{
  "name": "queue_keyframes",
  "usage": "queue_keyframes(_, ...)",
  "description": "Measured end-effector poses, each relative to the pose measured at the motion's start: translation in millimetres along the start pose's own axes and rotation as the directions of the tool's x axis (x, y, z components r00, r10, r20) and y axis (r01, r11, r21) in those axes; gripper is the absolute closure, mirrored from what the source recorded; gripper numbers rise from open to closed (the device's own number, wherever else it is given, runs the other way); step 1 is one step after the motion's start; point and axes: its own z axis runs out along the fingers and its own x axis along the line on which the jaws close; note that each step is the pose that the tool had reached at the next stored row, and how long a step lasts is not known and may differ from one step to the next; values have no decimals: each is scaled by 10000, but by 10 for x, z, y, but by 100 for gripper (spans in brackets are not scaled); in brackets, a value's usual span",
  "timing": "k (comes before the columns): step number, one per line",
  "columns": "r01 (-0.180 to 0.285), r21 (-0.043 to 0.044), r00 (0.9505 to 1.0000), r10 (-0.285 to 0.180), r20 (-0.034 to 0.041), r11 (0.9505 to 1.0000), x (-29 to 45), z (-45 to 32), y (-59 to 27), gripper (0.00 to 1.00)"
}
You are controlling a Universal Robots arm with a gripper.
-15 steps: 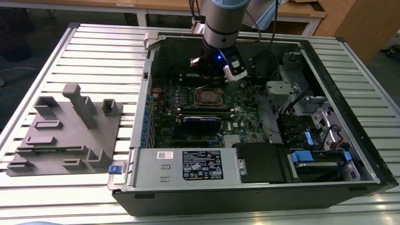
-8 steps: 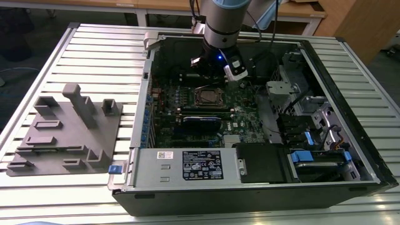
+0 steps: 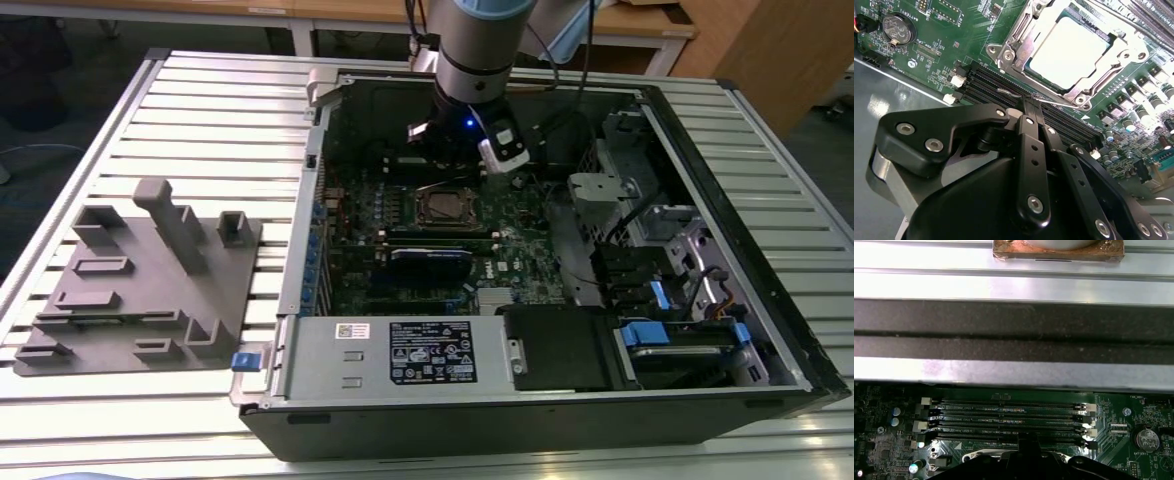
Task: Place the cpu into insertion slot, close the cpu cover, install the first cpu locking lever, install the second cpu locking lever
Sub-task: 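Install the first cpu locking lever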
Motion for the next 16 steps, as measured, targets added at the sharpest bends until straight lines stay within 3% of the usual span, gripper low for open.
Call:
queue_keyframes(11,-23,-4,10000,23,8,10000,-19,11,1,89)
queue_keyframes(16,-509,1,9986,509,116,9987,-19,20,0,89)
